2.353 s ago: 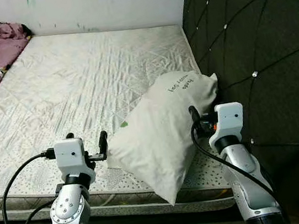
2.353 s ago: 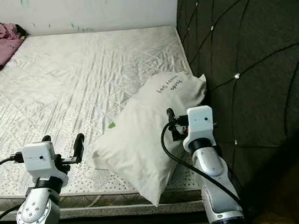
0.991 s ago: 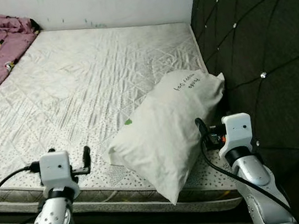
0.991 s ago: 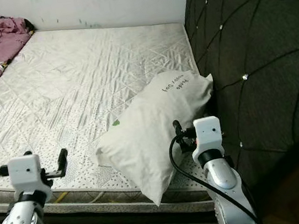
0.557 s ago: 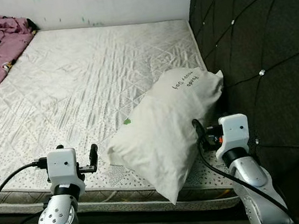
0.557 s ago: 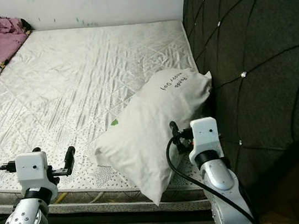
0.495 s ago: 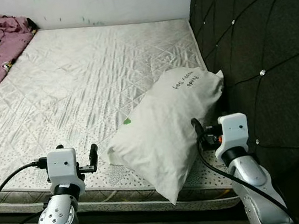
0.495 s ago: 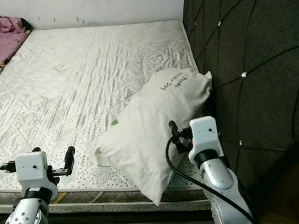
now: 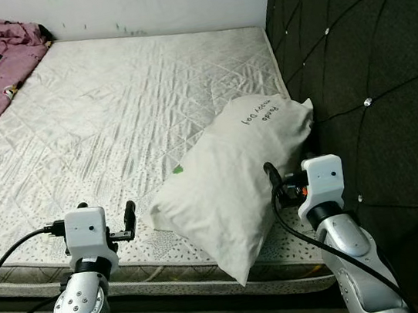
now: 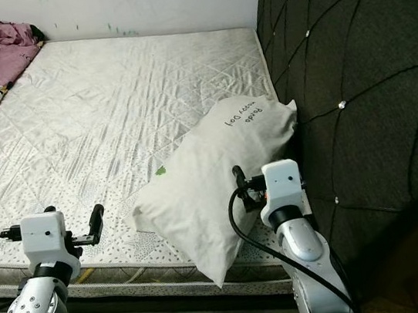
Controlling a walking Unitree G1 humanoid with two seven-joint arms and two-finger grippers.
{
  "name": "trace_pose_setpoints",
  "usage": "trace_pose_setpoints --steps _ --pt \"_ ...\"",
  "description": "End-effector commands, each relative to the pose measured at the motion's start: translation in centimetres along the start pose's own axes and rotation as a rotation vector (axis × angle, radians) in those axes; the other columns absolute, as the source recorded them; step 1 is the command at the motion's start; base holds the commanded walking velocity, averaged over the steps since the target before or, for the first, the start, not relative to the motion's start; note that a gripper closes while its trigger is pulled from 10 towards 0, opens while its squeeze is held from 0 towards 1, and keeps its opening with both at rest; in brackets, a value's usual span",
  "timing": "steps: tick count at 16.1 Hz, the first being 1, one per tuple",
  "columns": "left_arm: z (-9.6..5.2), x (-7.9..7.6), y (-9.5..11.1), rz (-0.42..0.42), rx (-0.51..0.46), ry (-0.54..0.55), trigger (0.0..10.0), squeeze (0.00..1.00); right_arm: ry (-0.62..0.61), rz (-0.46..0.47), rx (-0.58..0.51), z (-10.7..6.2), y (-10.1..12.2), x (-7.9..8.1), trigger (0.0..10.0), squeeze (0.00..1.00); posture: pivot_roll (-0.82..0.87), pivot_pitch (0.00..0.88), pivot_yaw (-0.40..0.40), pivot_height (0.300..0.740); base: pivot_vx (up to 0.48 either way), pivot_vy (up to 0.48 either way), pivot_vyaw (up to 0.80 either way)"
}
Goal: Clean up the room
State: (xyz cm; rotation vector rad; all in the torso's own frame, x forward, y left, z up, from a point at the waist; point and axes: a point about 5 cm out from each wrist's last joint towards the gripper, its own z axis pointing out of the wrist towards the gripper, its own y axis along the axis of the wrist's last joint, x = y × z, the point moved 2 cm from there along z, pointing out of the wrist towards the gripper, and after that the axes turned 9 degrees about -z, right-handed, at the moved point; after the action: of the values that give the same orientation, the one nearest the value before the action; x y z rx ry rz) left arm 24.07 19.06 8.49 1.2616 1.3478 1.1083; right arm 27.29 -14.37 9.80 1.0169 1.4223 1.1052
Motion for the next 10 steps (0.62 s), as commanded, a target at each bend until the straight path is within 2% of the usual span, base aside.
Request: trace_pose_setpoints --steps 1,6,10 --pt "0.10 0.28 0.34 -0.002 -0.011 0.018 10.0 0.00 0.017 0.005 -0.005 0.29 0.13 0.29 10.0 0.00 0.04 0.020 0.000 0.740 0.000 0.000 0.00" --pt "-0.08 0.27 0.31 -0.006 -0.008 0.022 10.0 0.00 0.035 -0.003 -0.012 0.32 0.33 0.59 10.0 0.00 0.04 0.029 -0.001 0.740 0.000 0.000 0.00" --pt "-0.13 0.26 0.28 -0.009 -0.006 0.023 10.0 0.00 0.041 -0.002 -0.008 0.35 0.28 0.66 10.0 0.00 0.05 0.032 -0.004 0.705 0.000 0.000 0.00"
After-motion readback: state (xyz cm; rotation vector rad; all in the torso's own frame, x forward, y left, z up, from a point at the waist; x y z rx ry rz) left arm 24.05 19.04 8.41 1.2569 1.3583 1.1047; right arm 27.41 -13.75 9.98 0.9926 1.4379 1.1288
